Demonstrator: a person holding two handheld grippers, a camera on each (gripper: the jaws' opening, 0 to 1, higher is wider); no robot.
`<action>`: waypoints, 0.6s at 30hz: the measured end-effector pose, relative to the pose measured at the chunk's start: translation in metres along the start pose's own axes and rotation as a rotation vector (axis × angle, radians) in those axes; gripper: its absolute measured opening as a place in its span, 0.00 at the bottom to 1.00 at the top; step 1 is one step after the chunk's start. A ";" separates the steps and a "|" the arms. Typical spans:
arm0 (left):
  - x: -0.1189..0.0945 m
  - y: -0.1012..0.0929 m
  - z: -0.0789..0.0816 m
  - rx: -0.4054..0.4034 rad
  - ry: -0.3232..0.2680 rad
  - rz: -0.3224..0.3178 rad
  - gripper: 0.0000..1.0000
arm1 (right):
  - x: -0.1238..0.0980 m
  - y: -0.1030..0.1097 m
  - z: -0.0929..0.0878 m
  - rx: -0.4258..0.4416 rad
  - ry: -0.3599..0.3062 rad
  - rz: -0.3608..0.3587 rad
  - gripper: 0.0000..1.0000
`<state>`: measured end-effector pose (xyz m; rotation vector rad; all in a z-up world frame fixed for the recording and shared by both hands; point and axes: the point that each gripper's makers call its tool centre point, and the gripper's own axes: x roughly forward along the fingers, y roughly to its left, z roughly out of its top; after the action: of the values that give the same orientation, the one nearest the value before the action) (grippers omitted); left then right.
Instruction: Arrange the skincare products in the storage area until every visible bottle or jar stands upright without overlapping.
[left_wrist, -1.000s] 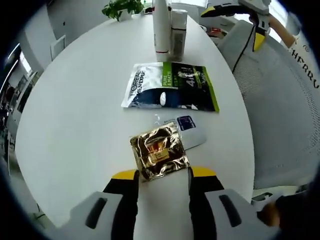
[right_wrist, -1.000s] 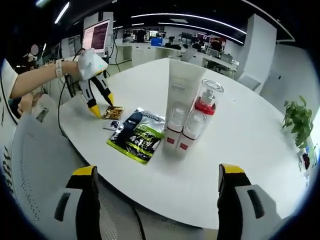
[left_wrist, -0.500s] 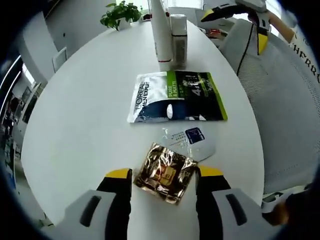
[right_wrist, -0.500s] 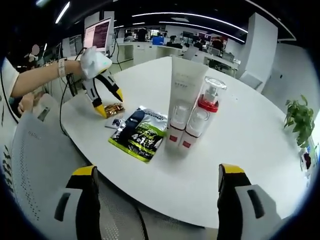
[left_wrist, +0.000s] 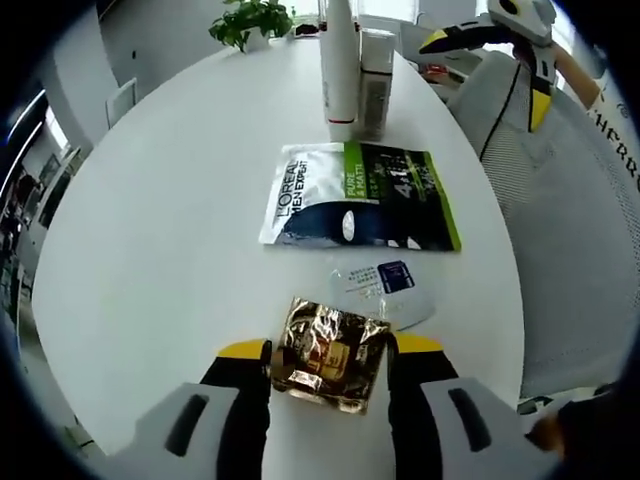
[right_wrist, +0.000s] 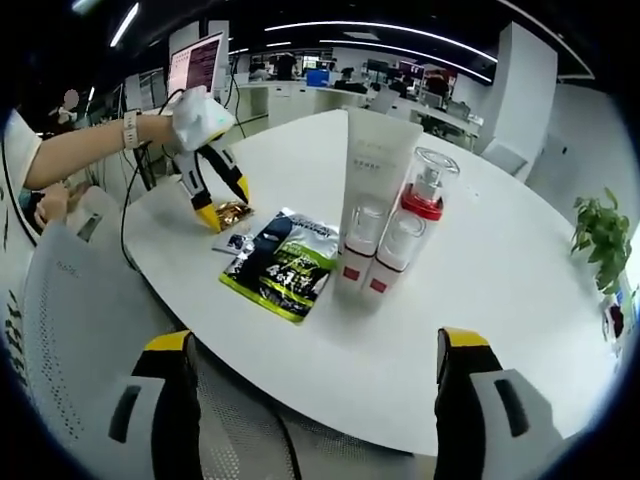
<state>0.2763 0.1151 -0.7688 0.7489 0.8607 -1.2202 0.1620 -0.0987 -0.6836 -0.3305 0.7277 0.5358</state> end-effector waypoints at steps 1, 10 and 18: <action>0.000 0.000 0.000 -0.006 0.002 0.001 0.41 | 0.000 0.000 0.000 0.001 0.000 0.000 0.99; 0.001 0.003 0.001 -0.027 0.008 0.006 0.37 | 0.001 -0.001 -0.001 0.009 0.002 -0.001 0.99; 0.000 0.009 0.000 -0.035 0.025 0.009 0.37 | 0.001 -0.003 -0.003 0.014 0.001 -0.004 0.99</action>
<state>0.2849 0.1168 -0.7684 0.7403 0.8965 -1.1871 0.1622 -0.1021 -0.6858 -0.3191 0.7318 0.5267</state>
